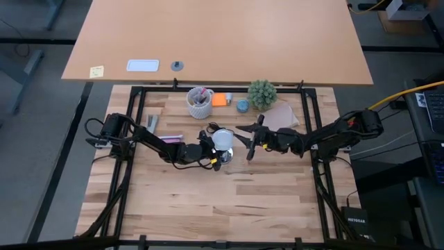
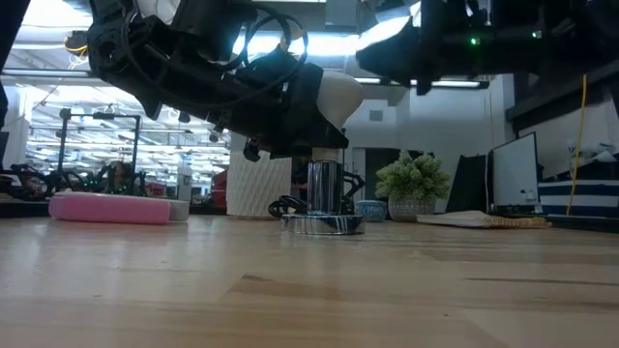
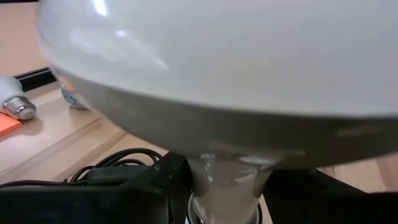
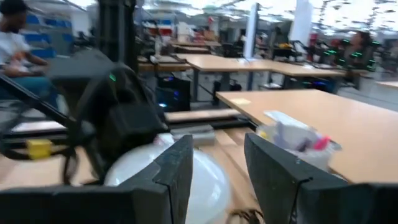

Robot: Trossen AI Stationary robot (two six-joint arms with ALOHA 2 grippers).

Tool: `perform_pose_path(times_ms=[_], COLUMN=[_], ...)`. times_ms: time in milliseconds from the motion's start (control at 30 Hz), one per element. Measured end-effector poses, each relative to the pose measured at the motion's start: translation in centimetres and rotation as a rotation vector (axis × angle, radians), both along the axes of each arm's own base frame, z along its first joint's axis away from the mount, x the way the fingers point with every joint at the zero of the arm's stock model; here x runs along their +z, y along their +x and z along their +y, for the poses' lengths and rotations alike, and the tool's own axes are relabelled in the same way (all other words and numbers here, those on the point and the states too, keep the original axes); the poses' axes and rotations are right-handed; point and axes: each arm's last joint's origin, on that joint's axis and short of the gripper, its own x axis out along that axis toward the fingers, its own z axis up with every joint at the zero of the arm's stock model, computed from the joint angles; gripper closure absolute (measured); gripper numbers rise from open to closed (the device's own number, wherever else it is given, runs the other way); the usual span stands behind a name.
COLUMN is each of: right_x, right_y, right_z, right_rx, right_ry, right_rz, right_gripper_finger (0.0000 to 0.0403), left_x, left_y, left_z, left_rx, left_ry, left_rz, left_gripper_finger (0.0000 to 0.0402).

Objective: Screw lightbulb
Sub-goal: Insert the white light bulb into the silver lamp

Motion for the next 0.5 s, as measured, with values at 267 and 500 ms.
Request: perform_pose_path(times_ms=[267,500], right_x=[1.5,1.1], right_y=[2.1,2.4], right_z=[0.2,0.2], right_rx=[0.027,0.03], right_ry=[-0.059,-0.064], right_rz=[0.123,0.227], right_gripper_finger=[0.0253,0.0253], left_x=[0.0,0.0], left_y=[0.0,0.0], left_z=[0.0,0.0], left_rx=[-0.004,-0.004], left_ry=[0.004,0.004], left_rz=[0.003,0.004], left_gripper_finger=[0.0249,0.0249])
